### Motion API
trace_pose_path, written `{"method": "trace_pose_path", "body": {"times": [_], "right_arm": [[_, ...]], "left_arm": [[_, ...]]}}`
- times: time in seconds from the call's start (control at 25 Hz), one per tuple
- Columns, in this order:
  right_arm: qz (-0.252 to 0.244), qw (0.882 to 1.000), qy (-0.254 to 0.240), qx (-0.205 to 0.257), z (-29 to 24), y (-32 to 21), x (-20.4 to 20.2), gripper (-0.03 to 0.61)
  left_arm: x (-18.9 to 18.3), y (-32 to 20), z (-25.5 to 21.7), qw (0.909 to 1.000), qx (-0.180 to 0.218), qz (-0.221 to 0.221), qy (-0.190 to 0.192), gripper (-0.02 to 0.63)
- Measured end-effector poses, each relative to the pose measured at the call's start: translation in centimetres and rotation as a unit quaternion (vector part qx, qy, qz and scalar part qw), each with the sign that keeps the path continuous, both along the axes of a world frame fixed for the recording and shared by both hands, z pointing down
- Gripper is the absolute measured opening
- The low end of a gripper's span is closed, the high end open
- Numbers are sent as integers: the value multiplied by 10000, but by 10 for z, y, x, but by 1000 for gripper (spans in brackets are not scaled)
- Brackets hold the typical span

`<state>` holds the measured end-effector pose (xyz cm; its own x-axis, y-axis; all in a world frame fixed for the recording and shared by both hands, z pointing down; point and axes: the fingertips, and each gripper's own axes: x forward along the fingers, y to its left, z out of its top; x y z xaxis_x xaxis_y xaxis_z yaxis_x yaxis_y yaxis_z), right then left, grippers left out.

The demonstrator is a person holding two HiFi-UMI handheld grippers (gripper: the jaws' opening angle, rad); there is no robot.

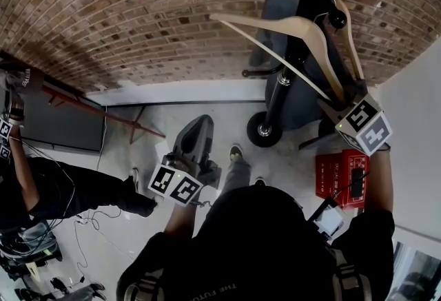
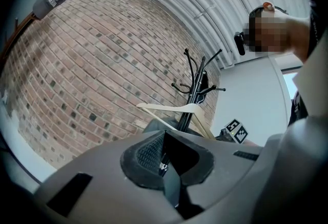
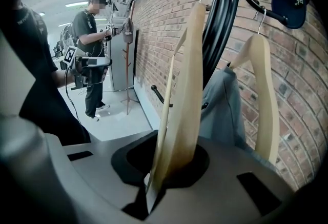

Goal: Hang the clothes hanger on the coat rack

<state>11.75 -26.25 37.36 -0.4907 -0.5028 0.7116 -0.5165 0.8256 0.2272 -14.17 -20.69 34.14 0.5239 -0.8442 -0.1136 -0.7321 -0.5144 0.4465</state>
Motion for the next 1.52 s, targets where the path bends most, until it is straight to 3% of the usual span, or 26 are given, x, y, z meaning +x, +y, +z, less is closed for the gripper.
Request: {"method": "trace_pose_path", "body": {"times": [0.36,0.52,1.52], "right_arm": [[62,9997,-65,228,0,-2,-4,30],[127,9992,-137,344,-3,-4,-6,120],[627,9810,-816,1647,-68,14,15,178]], "left_arm": [[-2,4,-1,10000,9,-11,-1,20],[-5,8,-2,10000,15,-16,2,20],[20,30,-20,9996,222,149,8,20]]}}
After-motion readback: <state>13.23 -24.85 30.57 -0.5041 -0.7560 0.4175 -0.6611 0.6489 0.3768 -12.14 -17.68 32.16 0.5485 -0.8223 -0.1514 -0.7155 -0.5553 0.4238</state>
